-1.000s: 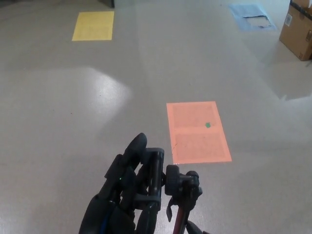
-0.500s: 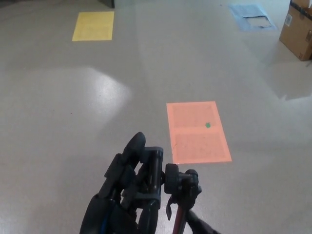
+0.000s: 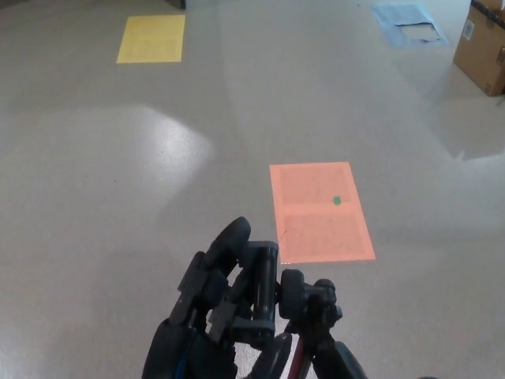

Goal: A phone stand is kept on the floor and the robot uses both its hands to grab it and uses its left hand to extend the phone stand by pulling it upwards

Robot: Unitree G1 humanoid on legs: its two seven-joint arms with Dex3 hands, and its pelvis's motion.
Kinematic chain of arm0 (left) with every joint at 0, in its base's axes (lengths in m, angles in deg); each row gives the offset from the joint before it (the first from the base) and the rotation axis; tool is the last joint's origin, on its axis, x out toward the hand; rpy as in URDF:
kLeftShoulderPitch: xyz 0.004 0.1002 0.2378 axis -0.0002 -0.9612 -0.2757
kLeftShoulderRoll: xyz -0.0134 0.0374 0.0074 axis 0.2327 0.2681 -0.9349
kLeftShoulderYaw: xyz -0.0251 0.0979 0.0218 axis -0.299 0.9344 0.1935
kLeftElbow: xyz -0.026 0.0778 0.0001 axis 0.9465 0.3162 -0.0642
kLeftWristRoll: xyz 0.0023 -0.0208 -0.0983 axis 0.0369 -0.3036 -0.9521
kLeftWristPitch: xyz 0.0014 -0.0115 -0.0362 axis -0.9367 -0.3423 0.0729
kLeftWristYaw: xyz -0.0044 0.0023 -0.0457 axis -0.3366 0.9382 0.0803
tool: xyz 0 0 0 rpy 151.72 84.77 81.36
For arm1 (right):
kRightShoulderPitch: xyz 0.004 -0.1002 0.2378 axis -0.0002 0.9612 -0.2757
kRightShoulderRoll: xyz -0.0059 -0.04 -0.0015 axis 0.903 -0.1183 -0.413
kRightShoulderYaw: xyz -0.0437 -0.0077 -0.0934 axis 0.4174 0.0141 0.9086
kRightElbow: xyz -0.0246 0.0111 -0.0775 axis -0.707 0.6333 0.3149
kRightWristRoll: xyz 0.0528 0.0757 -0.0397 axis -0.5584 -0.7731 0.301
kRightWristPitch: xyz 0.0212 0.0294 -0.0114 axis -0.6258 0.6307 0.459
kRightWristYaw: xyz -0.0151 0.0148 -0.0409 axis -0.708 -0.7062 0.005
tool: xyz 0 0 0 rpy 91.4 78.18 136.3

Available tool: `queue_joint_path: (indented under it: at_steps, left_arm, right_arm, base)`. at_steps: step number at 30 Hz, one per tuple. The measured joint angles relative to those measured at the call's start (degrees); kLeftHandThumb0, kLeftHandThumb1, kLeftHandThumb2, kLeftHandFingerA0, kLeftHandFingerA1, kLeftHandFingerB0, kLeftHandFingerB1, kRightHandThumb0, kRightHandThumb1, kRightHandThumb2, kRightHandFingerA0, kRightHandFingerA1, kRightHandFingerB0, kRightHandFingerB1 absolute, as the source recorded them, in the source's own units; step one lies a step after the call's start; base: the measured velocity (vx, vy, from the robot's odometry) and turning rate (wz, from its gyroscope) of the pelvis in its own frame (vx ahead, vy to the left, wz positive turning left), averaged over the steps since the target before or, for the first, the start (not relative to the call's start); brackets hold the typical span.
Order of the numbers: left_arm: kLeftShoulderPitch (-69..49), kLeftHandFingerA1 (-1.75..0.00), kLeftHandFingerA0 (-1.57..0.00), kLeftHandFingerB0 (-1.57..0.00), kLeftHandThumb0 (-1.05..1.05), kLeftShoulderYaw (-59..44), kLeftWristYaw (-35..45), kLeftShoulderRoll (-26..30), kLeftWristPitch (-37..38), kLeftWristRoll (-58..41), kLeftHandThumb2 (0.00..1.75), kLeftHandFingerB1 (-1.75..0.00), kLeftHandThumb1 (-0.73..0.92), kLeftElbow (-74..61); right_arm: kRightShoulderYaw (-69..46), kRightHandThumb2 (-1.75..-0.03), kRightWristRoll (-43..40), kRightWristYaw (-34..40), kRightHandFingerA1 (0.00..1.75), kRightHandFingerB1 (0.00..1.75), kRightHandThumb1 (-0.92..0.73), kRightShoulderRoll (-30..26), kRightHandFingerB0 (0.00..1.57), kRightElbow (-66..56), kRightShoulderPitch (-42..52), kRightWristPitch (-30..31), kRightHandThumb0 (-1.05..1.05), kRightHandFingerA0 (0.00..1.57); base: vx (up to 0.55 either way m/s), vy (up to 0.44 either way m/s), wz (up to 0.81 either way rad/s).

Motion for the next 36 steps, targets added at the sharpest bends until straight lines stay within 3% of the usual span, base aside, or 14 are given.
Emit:
queue_joint_path:
  at_steps: [2, 3, 4, 6, 19, 20, 22, 23, 24, 28, 29, 30, 32, 36]
  left_arm:
    - [-0.5, -1.17, -0.85, -0.76, -0.30, -0.2, -2.0, -0.2, -0.3, 0.7, 0.55, -1.17, 0.48, -0.4]
    - [-0.6, -1.17, -0.85, -0.76, -0.30, -0.4, -3.3, -0.3, -0.3, 1.3, 0.55, -1.17, 0.48, -0.5]
    - [-0.5, -1.53, -0.84, -0.73, -0.23, -0.6, -4.8, -0.5, -0.3, 2.0, 0.55, -1.64, 0.50, -0.7]
    - [-0.3, -1.55, -0.84, -0.76, -0.21, -0.7, -6.8, -0.5, -0.7, 3.3, 0.56, -1.66, 0.54, -1.0]
    - [0.9, -1.75, -0.90, -0.80, -0.07, 0.2, -11.3, 0.2, -5.1, 6.2, 0.66, -1.75, 0.52, -2.4]
    - [0.9, -1.42, -1.25, -1.13, -0.09, 0.3, -11.5, 0.2, -5.6, 6.2, 0.85, -1.37, 0.39, -2.4]
    - [1.0, -1.75, -0.91, -0.80, -0.06, 0.5, -12.0, 0.3, -6.5, 6.3, 0.69, -1.75, 0.50, -2.4]
    - [1.1, -1.75, -0.90, -0.79, -0.05, 0.6, -12.2, 0.4, -6.8, 6.3, 0.69, -1.75, 0.49, -2.4]
    - [1.1, -1.40, -1.23, -1.10, -0.10, 0.6, -12.2, 0.4, -7.0, 6.3, 0.84, -1.35, 0.39, -2.4]
    - [1.5, -1.40, -1.22, -1.09, -0.09, 0.7, -12.9, 0.4, -8.0, 6.2, 0.84, -1.35, 0.39, -2.6]
    - [1.6, -1.75, -0.88, -0.75, -0.07, 0.8, -13.1, 0.4, -8.2, 6.2, 0.65, -1.75, 0.52, -2.6]
    - [1.6, -1.41, -1.21, -1.07, -0.08, 0.8, -13.2, 0.4, -8.3, 6.2, 0.82, -1.36, 0.41, -2.6]
    - [1.7, -1.75, -0.86, -0.72, -0.05, 0.9, -13.5, 0.5, -8.5, 6.1, 0.65, -1.75, 0.54, -2.7]
    - [1.8, -1.75, -0.87, -0.71, -0.08, 1.1, -14.1, 0.6, -9.3, 5.8, 0.62, -1.75, 0.55, -2.8]
  right_arm:
    - [-0.1, -0.49, -0.2, 0.7, 1.73, 1.29, -0.81, 0.2, 0.44, 1.2, -0.2, -0.3, -0.31, 0.54]
    - [-0.2, -0.49, -0.2, 1.1, 1.73, 1.29, -0.81, 0.3, 0.44, 1.5, -0.2, -0.3, -0.31, 0.54]
    - [-0.4, -0.96, -0.3, 1.6, 1.51, 1.41, -0.71, 0.4, 0.99, 1.9, -0.1, -0.4, -0.45, 1.20]
    - [-0.9, -0.88, -0.5, 2.2, 1.75, 1.75, -0.79, 0.8, 1.14, 2.7, 0.0, -0.7, -0.26, 1.28]
    - [-3.5, -0.87, -2.6, 5.3, 1.75, 1.75, -0.71, 3.4, 1.04, 4.0, 0.1, -1.3, -0.26, 1.13]
    - [-3.6, -0.90, -2.7, 5.5, 1.75, 1.75, -0.69, 3.5, 1.05, 4.0, 0.1, -1.3, -0.25, 1.13]
    - [-3.9, -0.90, -3.1, 5.6, 1.75, 1.75, -0.69, 3.6, 1.06, 4.2, 0.2, -1.4, -0.26, 1.16]
    - [-3.9, -0.99, -3.2, 5.7, 1.45, 1.40, -0.64, 3.6, 1.03, 4.4, 0.2, -1.6, -0.55, 1.13]
    - [-4.0, -0.92, -3.3, 5.7, 1.53, 1.48, -0.64, 3.6, 1.08, 4.4, 0.2, -1.7, -0.60, 1.19]
    - [-3.9, -0.64, -3.4, 6.5, 1.75, 1.75, -0.81, 3.6, 0.78, 4.6, 0.2, -1.9, -0.39, 1.00]
    - [-3.9, -0.63, -3.4, 6.7, 1.75, 1.67, -0.84, 3.6, 0.56, 4.6, 0.2, -1.9, -0.38, 0.89]
    - [-3.9, -0.65, -3.4, 6.8, 1.73, 1.24, -0.86, 3.6, 0.52, 4.6, 0.2, -1.9, -0.37, 0.71]
    - [-3.7, -0.65, -3.4, 7.1, 1.74, 1.32, -0.92, 3.5, 0.55, 4.7, 0.2, -2.0, -0.35, 0.69]
    - [-2.3, -0.66, -2.3, 9.1, 1.75, 1.49, -0.92, 2.6, 0.45, 5.3, -0.3, -2.5, -0.41, 0.69]
  base:
    - [0.00, 0.000, 0.00]
    - [0.00, 0.000, 0.00]
    - [0.00, 0.000, 0.00]
    - [0.00, 0.000, 0.00]
    - [0.00, 0.000, 0.00]
    - [0.00, 0.000, 0.00]
    - [0.00, 0.000, 0.00]
    - [0.00, 0.000, 0.00]
    - [0.00, 0.000, 0.00]
    - [0.00, 0.000, 0.00]
    - [0.00, 0.000, 0.00]
    - [0.00, 0.000, 0.00]
    - [0.00, 0.000, 0.00]
    - [0.00, 0.000, 0.00]
